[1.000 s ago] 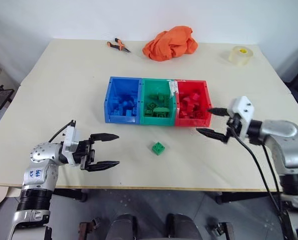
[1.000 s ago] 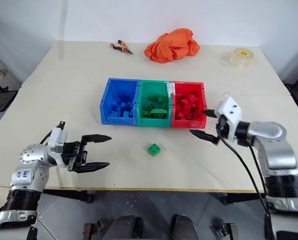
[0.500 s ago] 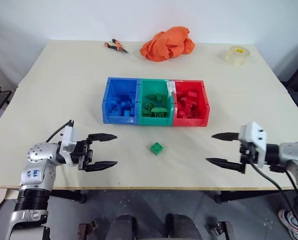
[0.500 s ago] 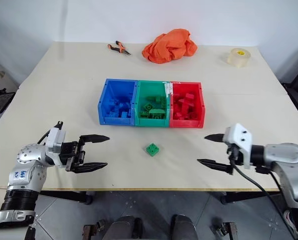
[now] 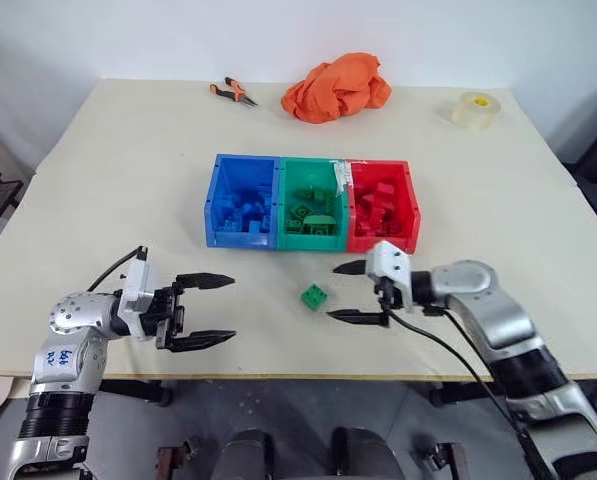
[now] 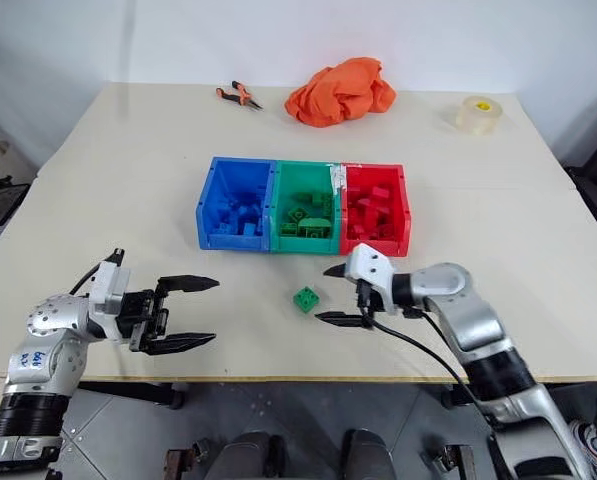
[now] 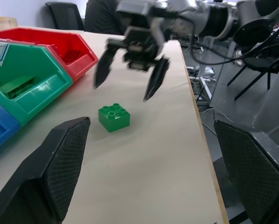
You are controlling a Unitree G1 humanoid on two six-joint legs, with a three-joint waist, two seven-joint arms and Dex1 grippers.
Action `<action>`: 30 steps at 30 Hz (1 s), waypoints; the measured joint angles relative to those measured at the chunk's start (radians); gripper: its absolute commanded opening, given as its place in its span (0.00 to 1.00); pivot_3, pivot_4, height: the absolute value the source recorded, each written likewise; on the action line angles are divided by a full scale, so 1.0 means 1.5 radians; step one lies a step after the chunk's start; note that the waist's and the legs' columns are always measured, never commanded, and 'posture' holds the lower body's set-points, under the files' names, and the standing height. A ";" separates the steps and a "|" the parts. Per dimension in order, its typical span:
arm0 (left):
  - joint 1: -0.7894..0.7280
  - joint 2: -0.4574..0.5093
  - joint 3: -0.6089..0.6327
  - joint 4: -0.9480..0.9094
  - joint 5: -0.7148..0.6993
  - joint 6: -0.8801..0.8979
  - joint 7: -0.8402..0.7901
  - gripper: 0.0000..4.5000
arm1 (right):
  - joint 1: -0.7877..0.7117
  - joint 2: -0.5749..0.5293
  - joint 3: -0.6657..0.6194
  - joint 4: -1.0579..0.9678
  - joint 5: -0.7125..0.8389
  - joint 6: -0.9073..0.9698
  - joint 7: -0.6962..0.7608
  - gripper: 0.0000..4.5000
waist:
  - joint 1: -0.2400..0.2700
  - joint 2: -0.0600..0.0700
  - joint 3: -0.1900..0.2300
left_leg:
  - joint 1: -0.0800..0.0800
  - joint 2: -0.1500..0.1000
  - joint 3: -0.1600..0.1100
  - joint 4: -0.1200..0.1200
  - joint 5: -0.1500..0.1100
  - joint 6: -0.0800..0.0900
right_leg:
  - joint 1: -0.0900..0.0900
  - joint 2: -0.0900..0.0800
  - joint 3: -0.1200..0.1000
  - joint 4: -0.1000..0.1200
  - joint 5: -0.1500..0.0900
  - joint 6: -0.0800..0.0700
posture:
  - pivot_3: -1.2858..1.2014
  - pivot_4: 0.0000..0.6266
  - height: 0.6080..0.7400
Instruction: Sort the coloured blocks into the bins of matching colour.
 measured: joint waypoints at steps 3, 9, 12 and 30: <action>0.018 0.000 0.010 -0.012 -0.003 0.003 0.012 1.00 | -0.020 0.033 0.023 0.060 -0.019 -0.039 0.011 0.99 | 0.000 0.000 0.000 | 0.000 -0.001 -0.001 0.000 0.000 0.000 | 0.000 0.000 0.000 0.001 0.000 0.000 | 0.52 0.24 1.00; 0.041 0.000 0.015 -0.033 -0.008 0.004 0.030 1.00 | -0.052 0.068 0.053 0.148 -0.055 -0.108 0.032 0.78 | 0.000 0.000 0.000 | 0.000 -0.001 -0.002 0.000 0.000 0.000 | 0.000 0.000 0.000 0.001 0.000 0.000 | 0.52 0.24 1.00; 0.047 0.000 0.016 -0.035 -0.011 0.004 0.035 1.00 | -0.056 0.071 0.053 0.157 -0.062 -0.128 0.033 0.55 | -0.002 0.000 0.000 | 0.000 -0.001 -0.002 0.000 0.000 0.000 | 0.000 0.000 0.000 0.001 0.000 0.000 | 0.52 0.24 1.00; 0.015 -0.001 0.040 -0.008 -0.015 -0.007 0.055 1.00 | -0.284 0.094 -0.125 0.299 -0.011 -0.124 -0.091 0.47 | -0.013 0.001 0.000 | 0.000 0.000 -0.002 0.000 0.000 -0.001 | -0.001 0.000 0.000 0.004 0.000 0.000 | 0.52 0.24 1.00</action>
